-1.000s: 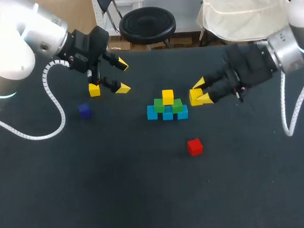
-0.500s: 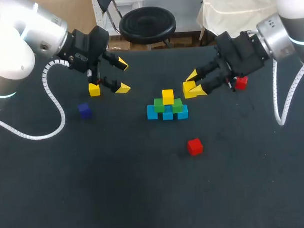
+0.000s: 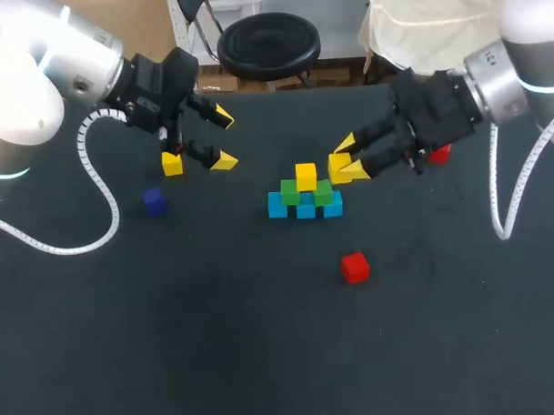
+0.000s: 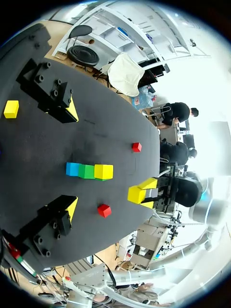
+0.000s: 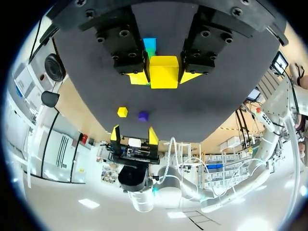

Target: Place the blue cubes, place green cubes on the blue cubes, place the yellow cubes on the green cubes, then place the red cubes on the yellow cubes, and place purple cube on the red cubes.

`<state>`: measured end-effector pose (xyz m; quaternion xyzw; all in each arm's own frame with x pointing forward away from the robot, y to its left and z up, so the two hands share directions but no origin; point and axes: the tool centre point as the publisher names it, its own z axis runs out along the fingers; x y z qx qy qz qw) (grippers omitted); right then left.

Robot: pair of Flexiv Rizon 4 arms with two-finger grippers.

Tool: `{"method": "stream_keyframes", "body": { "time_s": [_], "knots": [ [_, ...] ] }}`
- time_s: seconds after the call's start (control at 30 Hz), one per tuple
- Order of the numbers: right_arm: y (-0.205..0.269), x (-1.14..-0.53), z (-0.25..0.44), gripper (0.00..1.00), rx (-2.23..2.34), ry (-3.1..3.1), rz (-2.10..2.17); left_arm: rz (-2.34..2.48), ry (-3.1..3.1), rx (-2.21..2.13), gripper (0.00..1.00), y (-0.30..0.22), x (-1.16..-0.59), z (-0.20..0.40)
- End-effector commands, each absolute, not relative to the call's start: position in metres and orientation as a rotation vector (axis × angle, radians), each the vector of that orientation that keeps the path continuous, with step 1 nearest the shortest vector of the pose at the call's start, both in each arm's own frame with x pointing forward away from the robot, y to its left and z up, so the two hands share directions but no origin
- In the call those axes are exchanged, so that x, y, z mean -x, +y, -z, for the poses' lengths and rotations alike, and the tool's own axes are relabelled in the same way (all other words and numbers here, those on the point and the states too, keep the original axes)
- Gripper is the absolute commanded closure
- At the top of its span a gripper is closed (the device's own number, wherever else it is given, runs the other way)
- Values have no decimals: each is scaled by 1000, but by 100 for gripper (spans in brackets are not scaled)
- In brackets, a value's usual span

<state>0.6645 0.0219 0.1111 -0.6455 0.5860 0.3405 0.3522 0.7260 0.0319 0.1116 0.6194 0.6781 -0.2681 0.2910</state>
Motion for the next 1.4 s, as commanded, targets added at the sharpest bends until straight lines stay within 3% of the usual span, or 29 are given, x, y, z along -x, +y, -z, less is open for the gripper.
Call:
{"method": "stream_keyframes", "body": {
  "time_s": [0.03, 1.4],
  "knots": [
    [26, -665, -105, 100, 1671, 1534, -878, 715, 1809, -1654, 0, 32, -727, -111],
    [31, -666, -74, 100, 1648, 1611, -864, 715, 1809, -1654, 0, 32, -727, -111]
  ]
}}
